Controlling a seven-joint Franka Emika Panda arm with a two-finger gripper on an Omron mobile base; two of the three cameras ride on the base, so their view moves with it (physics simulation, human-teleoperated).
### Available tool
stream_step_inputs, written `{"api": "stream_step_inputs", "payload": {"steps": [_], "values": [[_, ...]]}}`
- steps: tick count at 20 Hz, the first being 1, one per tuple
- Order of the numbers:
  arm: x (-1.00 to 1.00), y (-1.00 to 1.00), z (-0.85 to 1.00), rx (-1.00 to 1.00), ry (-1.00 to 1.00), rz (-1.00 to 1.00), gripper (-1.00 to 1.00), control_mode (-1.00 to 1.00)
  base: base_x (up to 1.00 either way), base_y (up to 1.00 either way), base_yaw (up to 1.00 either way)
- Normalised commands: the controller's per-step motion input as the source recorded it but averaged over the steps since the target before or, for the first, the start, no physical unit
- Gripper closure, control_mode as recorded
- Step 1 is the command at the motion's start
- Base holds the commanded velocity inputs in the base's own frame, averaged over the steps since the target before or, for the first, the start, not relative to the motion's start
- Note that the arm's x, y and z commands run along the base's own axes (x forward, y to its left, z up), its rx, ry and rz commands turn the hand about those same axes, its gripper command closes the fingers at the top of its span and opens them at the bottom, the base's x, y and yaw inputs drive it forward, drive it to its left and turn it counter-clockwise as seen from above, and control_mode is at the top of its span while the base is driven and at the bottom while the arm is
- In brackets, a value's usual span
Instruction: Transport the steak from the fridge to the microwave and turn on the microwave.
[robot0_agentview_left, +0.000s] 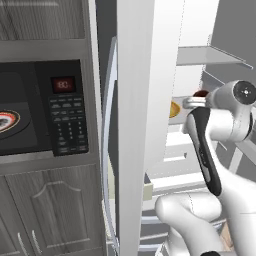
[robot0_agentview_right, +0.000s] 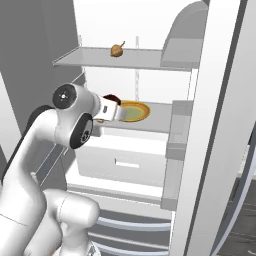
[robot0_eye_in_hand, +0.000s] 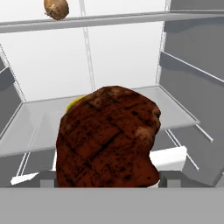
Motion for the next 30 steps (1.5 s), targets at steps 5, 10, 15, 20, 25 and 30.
{"api": "stream_step_inputs", "payload": {"steps": [5,10,15,20,25,30], "values": [[-0.5,0.0,0.03,0.0,0.0,-0.03,1.0,-1.0,0.0,0.0,0.0],[-0.48,0.0,0.01,0.02,-0.1,0.0,1.0,-1.0,0.0,0.0,0.0],[-0.48,0.0,0.11,0.03,-0.03,0.0,1.0,-1.0,0.0,0.0,0.0],[-0.46,0.0,0.28,0.02,0.0,0.0,1.0,-1.0,0.0,0.0,0.0],[-0.42,0.01,0.33,0.0,0.0,-0.01,1.0,-1.0,0.0,0.0,0.0],[-0.29,0.12,0.07,0.0,0.0,0.0,1.0,-1.0,0.0,0.0,0.0]]}}
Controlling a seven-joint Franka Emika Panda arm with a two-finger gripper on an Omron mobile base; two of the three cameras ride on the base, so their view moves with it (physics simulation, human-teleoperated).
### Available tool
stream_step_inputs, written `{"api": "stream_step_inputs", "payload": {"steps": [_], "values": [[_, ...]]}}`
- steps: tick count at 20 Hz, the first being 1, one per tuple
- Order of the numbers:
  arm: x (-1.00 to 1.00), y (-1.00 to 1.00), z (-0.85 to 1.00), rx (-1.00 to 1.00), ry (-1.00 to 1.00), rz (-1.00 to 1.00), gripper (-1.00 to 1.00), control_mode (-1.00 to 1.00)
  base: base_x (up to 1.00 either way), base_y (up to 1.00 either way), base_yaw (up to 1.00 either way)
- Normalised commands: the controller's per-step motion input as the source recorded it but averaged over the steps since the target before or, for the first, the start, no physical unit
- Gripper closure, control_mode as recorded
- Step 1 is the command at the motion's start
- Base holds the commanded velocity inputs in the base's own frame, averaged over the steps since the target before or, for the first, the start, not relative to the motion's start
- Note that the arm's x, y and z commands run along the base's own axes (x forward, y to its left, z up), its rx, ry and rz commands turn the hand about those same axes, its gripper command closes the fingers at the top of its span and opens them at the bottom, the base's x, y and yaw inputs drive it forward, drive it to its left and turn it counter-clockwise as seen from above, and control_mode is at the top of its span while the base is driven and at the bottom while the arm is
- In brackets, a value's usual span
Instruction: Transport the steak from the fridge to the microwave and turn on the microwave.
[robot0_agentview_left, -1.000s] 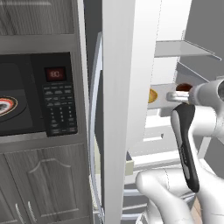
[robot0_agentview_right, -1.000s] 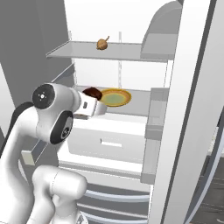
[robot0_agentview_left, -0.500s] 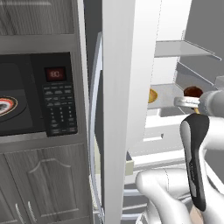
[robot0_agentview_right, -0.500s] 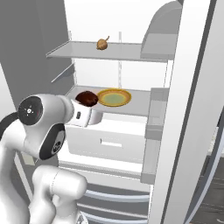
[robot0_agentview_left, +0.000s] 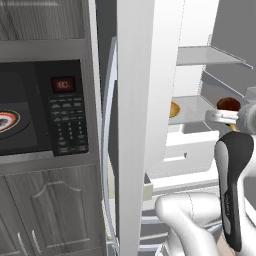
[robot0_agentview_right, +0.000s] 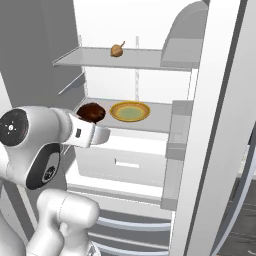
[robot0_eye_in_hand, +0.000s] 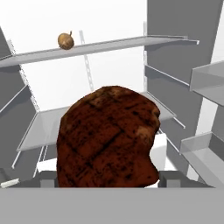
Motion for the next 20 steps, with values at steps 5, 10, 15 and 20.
{"api": "stream_step_inputs", "payload": {"steps": [5,10,15,20], "values": [[-0.26,0.14,0.0,0.0,0.0,0.0,1.0,-1.0,0.0,0.0,0.0],[-0.26,0.16,0.0,0.0,-0.02,0.0,1.0,-1.0,0.0,0.0,0.0],[-0.24,0.11,0.0,0.0,-0.04,0.0,1.0,-1.0,0.0,0.0,0.0],[-0.2,0.09,0.0,0.0,-0.06,0.0,1.0,-1.0,0.0,0.0,0.0]]}}
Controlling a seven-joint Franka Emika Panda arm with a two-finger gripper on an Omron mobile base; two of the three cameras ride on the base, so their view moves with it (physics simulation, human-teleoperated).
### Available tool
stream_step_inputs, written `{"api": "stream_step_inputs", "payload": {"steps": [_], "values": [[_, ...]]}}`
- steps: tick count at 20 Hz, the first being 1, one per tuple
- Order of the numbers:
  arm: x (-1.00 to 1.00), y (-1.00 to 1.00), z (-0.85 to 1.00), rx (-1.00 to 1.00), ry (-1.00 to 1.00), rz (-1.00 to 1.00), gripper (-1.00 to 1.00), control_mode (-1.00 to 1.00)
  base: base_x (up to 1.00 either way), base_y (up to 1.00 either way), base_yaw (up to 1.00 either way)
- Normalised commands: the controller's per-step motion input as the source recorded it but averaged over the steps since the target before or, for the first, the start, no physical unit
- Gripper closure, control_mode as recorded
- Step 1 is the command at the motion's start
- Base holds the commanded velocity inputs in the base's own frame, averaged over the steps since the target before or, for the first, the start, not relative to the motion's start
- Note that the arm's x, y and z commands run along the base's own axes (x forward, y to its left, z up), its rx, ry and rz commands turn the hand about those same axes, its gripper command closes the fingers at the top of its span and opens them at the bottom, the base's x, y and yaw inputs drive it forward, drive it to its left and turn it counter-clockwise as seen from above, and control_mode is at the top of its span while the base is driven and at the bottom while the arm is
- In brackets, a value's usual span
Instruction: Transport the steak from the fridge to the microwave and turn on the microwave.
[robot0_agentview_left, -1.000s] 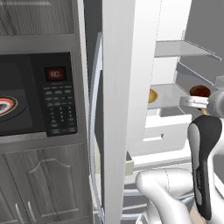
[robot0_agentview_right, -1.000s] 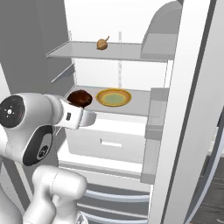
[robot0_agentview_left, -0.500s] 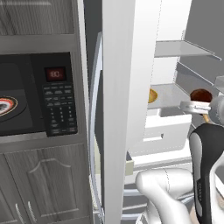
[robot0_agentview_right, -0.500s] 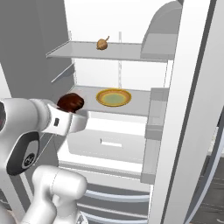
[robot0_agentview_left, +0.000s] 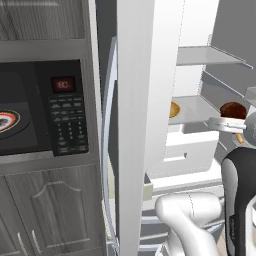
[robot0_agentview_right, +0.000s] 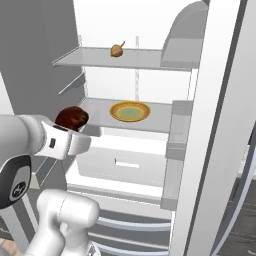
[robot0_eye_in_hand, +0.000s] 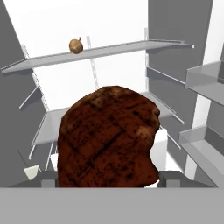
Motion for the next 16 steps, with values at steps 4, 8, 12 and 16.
{"api": "stream_step_inputs", "payload": {"steps": [4,8,12,16], "values": [[-0.12,0.1,0.0,0.0,-0.03,0.0,1.0,-1.0,0.0,0.0,0.0],[0.0,0.05,0.0,0.0,0.0,0.0,1.0,-1.0,0.0,0.0,0.0],[-0.02,0.0,0.0,0.0,0.0,0.0,1.0,-1.0,0.0,0.0,0.0],[0.0,0.0,0.0,0.0,0.0,0.0,1.0,1.0,-0.08,0.0,0.0]]}}
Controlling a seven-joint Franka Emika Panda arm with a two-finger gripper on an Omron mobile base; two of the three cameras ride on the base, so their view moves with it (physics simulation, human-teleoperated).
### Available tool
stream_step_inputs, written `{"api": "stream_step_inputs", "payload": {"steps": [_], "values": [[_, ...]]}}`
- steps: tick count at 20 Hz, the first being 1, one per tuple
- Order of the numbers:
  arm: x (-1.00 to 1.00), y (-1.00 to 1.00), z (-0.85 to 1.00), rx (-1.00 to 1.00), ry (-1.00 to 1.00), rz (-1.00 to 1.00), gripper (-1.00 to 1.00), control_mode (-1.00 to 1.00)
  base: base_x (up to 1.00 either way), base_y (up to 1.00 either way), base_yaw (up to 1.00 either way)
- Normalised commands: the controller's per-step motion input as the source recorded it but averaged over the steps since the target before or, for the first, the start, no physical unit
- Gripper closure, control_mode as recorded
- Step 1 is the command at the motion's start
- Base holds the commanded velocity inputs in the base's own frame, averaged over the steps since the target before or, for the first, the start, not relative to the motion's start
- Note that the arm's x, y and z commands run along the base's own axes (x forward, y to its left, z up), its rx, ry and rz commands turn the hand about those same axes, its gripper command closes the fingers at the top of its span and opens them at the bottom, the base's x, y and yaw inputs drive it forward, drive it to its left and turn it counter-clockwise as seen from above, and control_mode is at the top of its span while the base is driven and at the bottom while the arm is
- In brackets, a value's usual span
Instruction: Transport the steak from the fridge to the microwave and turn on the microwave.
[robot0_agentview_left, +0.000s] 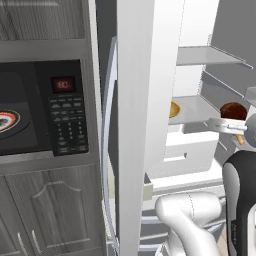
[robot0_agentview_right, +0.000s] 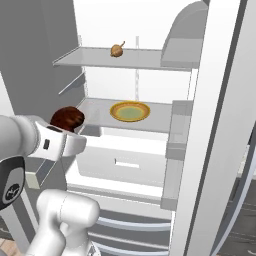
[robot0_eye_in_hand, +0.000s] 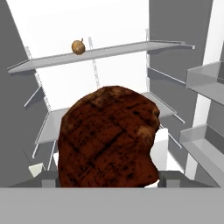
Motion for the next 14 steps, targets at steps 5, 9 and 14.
{"api": "stream_step_inputs", "payload": {"steps": [5,9,14], "values": [[0.0,0.0,0.0,0.0,0.0,0.0,1.0,1.0,-0.24,0.0,0.0],[0.0,0.0,0.0,0.0,0.0,0.0,1.0,1.0,-0.27,0.0,0.0],[0.0,0.0,0.0,0.0,0.0,0.0,1.0,1.0,-0.59,0.0,0.0]]}}
